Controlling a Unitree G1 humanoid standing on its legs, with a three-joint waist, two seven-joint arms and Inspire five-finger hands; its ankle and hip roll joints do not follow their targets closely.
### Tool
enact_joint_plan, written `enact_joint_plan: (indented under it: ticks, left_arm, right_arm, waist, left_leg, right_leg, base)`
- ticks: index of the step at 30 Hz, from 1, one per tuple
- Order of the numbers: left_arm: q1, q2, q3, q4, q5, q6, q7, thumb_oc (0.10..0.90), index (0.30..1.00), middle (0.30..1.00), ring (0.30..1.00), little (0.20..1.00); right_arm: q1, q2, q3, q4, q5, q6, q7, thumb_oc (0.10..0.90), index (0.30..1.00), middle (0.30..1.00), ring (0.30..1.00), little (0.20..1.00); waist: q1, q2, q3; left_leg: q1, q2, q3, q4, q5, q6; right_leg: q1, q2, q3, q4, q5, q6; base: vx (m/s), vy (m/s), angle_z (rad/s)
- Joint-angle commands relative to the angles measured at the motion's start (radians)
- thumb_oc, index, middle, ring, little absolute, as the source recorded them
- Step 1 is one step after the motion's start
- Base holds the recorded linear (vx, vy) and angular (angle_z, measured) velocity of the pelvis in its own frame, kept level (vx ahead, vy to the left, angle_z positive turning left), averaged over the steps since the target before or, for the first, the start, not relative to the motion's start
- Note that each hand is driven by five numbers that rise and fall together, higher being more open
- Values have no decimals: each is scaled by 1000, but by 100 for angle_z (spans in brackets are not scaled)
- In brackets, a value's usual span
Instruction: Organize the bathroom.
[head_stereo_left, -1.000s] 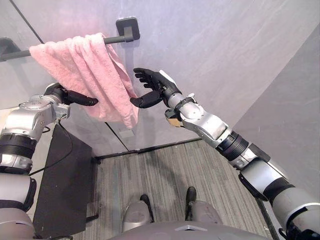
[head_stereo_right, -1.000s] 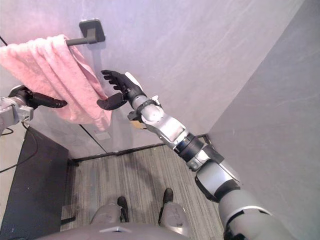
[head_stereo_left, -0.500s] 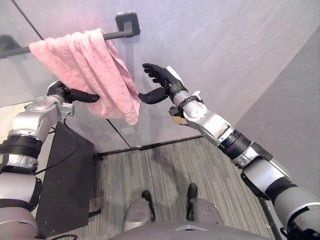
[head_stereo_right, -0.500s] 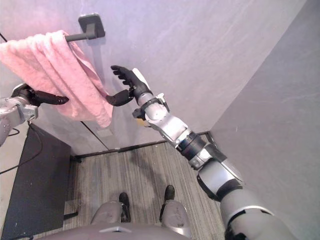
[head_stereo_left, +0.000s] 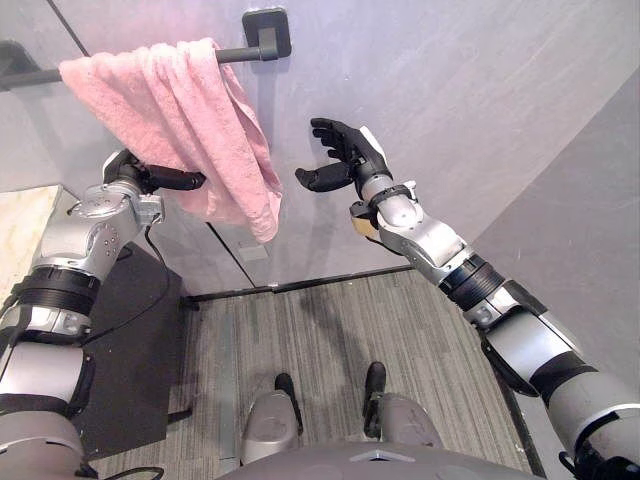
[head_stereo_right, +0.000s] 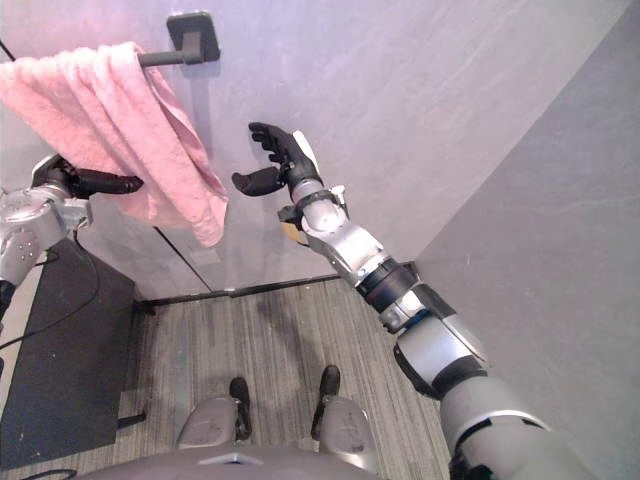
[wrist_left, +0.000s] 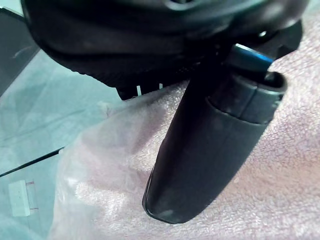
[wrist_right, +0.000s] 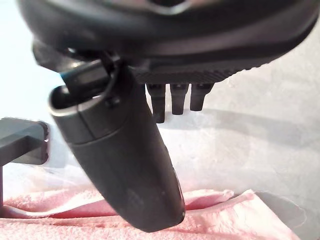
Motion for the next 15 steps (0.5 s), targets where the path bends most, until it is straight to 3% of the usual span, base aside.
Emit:
enact_joint_plan:
  ticks: [1, 15]
  left_arm:
    - [-217, 23, 52, -48, 2, -159, 42, 800, 900, 900, 900, 900]
    - [-189, 73, 59, -111, -24, -123, 39, 800, 900, 900, 900, 900]
  right_arm:
    - [-190, 70, -33, -3, 79, -118, 29, 800, 900, 900, 900, 900]
    - [-62, 210, 57, -36, 398, -79, 136, 800, 900, 900, 900, 900]
  waist:
    - [6, 31, -55]
    - [22, 23, -71]
  left_leg:
    - [42, 10, -28, 25, -33, 2]
    - [54, 16, -13, 29, -32, 5]
  right_leg:
    - [48, -90, 58, 56, -135, 123]
    - [66, -93, 42, 53, -136, 130]
  base:
    - [0, 0, 0]
    - [10, -3, 2]
